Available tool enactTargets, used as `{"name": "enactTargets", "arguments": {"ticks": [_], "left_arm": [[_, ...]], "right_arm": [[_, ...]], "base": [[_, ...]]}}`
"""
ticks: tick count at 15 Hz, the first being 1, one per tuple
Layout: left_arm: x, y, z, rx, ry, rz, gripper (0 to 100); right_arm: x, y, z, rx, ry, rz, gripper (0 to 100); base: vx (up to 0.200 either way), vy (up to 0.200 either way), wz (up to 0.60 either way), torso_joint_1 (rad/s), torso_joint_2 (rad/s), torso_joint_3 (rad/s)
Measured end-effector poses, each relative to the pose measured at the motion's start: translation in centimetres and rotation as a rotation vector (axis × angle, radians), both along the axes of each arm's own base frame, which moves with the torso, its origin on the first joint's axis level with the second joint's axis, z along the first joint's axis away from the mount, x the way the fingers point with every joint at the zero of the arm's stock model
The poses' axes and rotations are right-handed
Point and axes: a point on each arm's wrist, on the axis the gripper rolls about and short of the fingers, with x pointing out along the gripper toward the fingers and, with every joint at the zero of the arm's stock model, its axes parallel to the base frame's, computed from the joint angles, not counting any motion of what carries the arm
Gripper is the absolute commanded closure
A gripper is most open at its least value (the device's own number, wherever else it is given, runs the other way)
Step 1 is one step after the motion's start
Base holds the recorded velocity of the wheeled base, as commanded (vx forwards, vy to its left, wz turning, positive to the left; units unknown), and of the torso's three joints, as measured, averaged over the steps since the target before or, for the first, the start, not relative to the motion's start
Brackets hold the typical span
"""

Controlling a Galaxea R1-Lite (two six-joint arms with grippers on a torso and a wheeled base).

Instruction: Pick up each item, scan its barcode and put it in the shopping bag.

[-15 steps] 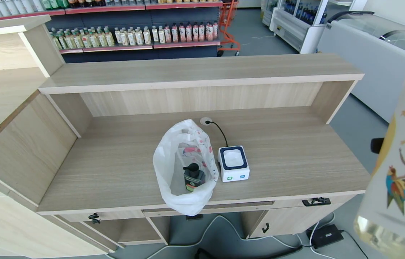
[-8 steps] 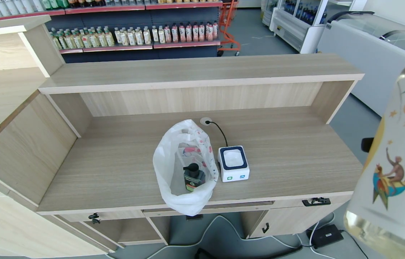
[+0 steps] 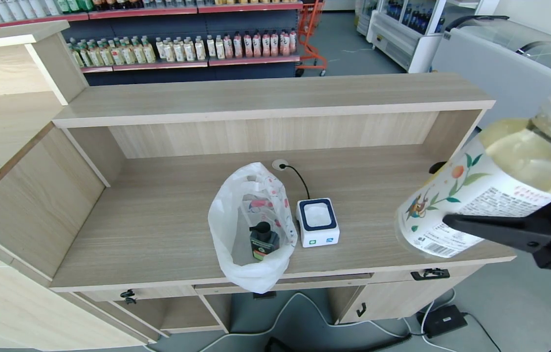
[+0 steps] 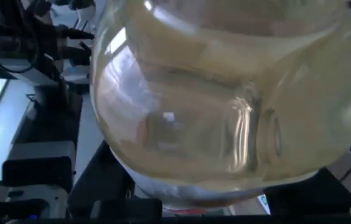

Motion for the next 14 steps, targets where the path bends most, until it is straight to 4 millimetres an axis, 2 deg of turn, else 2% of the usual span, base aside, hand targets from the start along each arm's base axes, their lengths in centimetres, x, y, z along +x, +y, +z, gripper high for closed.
{"name": "enactTargets", "arguments": {"ticks": [5,8,11,14], "left_arm": [[0.0,0.0,0.0,0.0,0.0,0.0,0],[0.0,0.0,0.0,0.0,0.0,0.0,0],[0.0,0.0,0.0,0.0,0.0,0.0,0],[0.0,0.0,0.0,0.0,0.0,0.0,0]], "right_arm": [[9.6,-2.6,-3.7,-0.124,-0.344,-0.15,100],[14.0,-3.2,-6.3,-0.134,-0.451,-0.176,100],[16.8,-3.0,-8.5,-0.129,-0.525,-0.177,100],[18.6,-2.6,-10.3,-0.116,-0.579,-0.139,100]], "base": [[0.0,0.0,0.0,0.0,0.0,0.0],[0.0,0.0,0.0,0.0,0.0,0.0],[0.0,0.0,0.0,0.0,0.0,0.0],[0.0,0.0,0.0,0.0,0.0,0.0]]}}
